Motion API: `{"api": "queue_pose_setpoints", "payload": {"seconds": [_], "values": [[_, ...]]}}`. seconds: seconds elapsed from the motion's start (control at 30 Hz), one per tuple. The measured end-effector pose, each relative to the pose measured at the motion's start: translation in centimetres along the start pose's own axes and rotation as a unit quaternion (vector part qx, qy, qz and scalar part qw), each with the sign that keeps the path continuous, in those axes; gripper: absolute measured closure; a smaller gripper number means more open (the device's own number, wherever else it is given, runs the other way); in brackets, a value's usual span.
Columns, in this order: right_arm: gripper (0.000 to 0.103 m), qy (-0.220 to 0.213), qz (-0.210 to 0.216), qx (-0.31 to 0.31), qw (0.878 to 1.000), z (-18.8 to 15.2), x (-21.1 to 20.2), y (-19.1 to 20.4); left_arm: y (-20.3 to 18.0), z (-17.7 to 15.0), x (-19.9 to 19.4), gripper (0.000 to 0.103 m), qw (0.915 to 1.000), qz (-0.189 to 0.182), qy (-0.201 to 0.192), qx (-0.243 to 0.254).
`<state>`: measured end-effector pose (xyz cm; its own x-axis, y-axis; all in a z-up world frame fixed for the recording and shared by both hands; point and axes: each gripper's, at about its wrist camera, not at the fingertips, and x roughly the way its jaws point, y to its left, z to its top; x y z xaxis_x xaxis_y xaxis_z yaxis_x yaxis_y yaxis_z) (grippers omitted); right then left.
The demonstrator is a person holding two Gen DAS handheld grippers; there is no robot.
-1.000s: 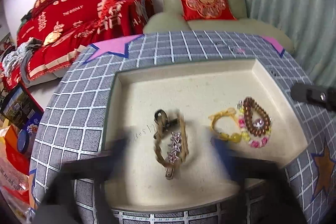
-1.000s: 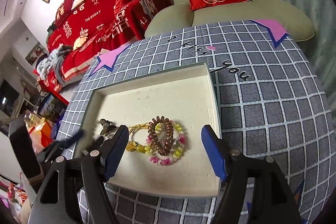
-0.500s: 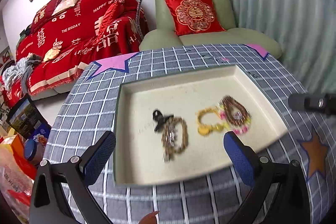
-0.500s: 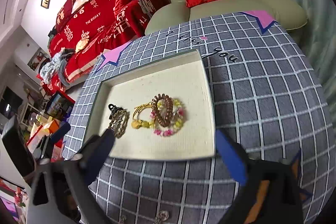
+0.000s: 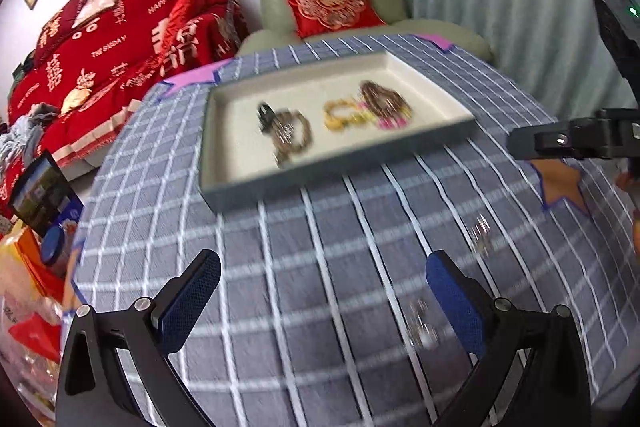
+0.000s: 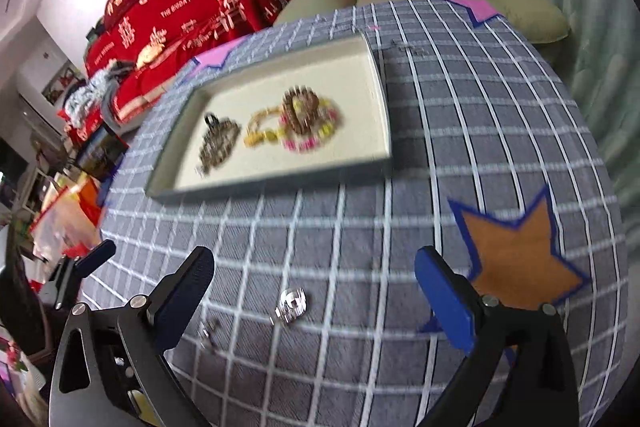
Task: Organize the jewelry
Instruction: 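Move both tools back toward the remaining silver earrings on the table, then grasp a silver earring with the left tool while the right tool grasps the pink heart earring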
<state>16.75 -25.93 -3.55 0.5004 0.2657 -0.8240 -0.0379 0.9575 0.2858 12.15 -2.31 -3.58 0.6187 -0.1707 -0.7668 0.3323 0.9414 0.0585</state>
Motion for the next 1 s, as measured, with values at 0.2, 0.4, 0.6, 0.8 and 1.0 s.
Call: {"api": "queue_pose_setpoints", "payload": {"seconds": [0.2,0.4,0.6,0.8,1.0], "values": [[0.003,0.015,-0.012,-0.005,1.0,-2.7,0.5,-0.2,-2.1,-2.4,0.3,0.0,0.9997,-0.008,0.017,0.018],[0.018,0.018,-0.026,-0.033,0.999,-3.6,1.0,1.0,-2.7,-3.3,0.8,0.0,0.9995,-0.002,0.025,0.019],[0.034,0.032,-0.032,-0.064,0.997,-4.3,2.7,2.4,-2.8,-3.8,1.1,0.0,0.9995,0.007,0.025,0.016],[0.047,0.034,-0.057,-0.097,0.993,-5.0,3.9,3.5,-3.0,-4.1,1.5,0.0,0.9994,0.012,0.029,0.011],[0.058,0.029,-0.084,-0.128,0.988,-5.2,4.2,4.3,-3.0,-3.9,1.8,0.009,0.9993,0.012,0.034,0.002]]}}
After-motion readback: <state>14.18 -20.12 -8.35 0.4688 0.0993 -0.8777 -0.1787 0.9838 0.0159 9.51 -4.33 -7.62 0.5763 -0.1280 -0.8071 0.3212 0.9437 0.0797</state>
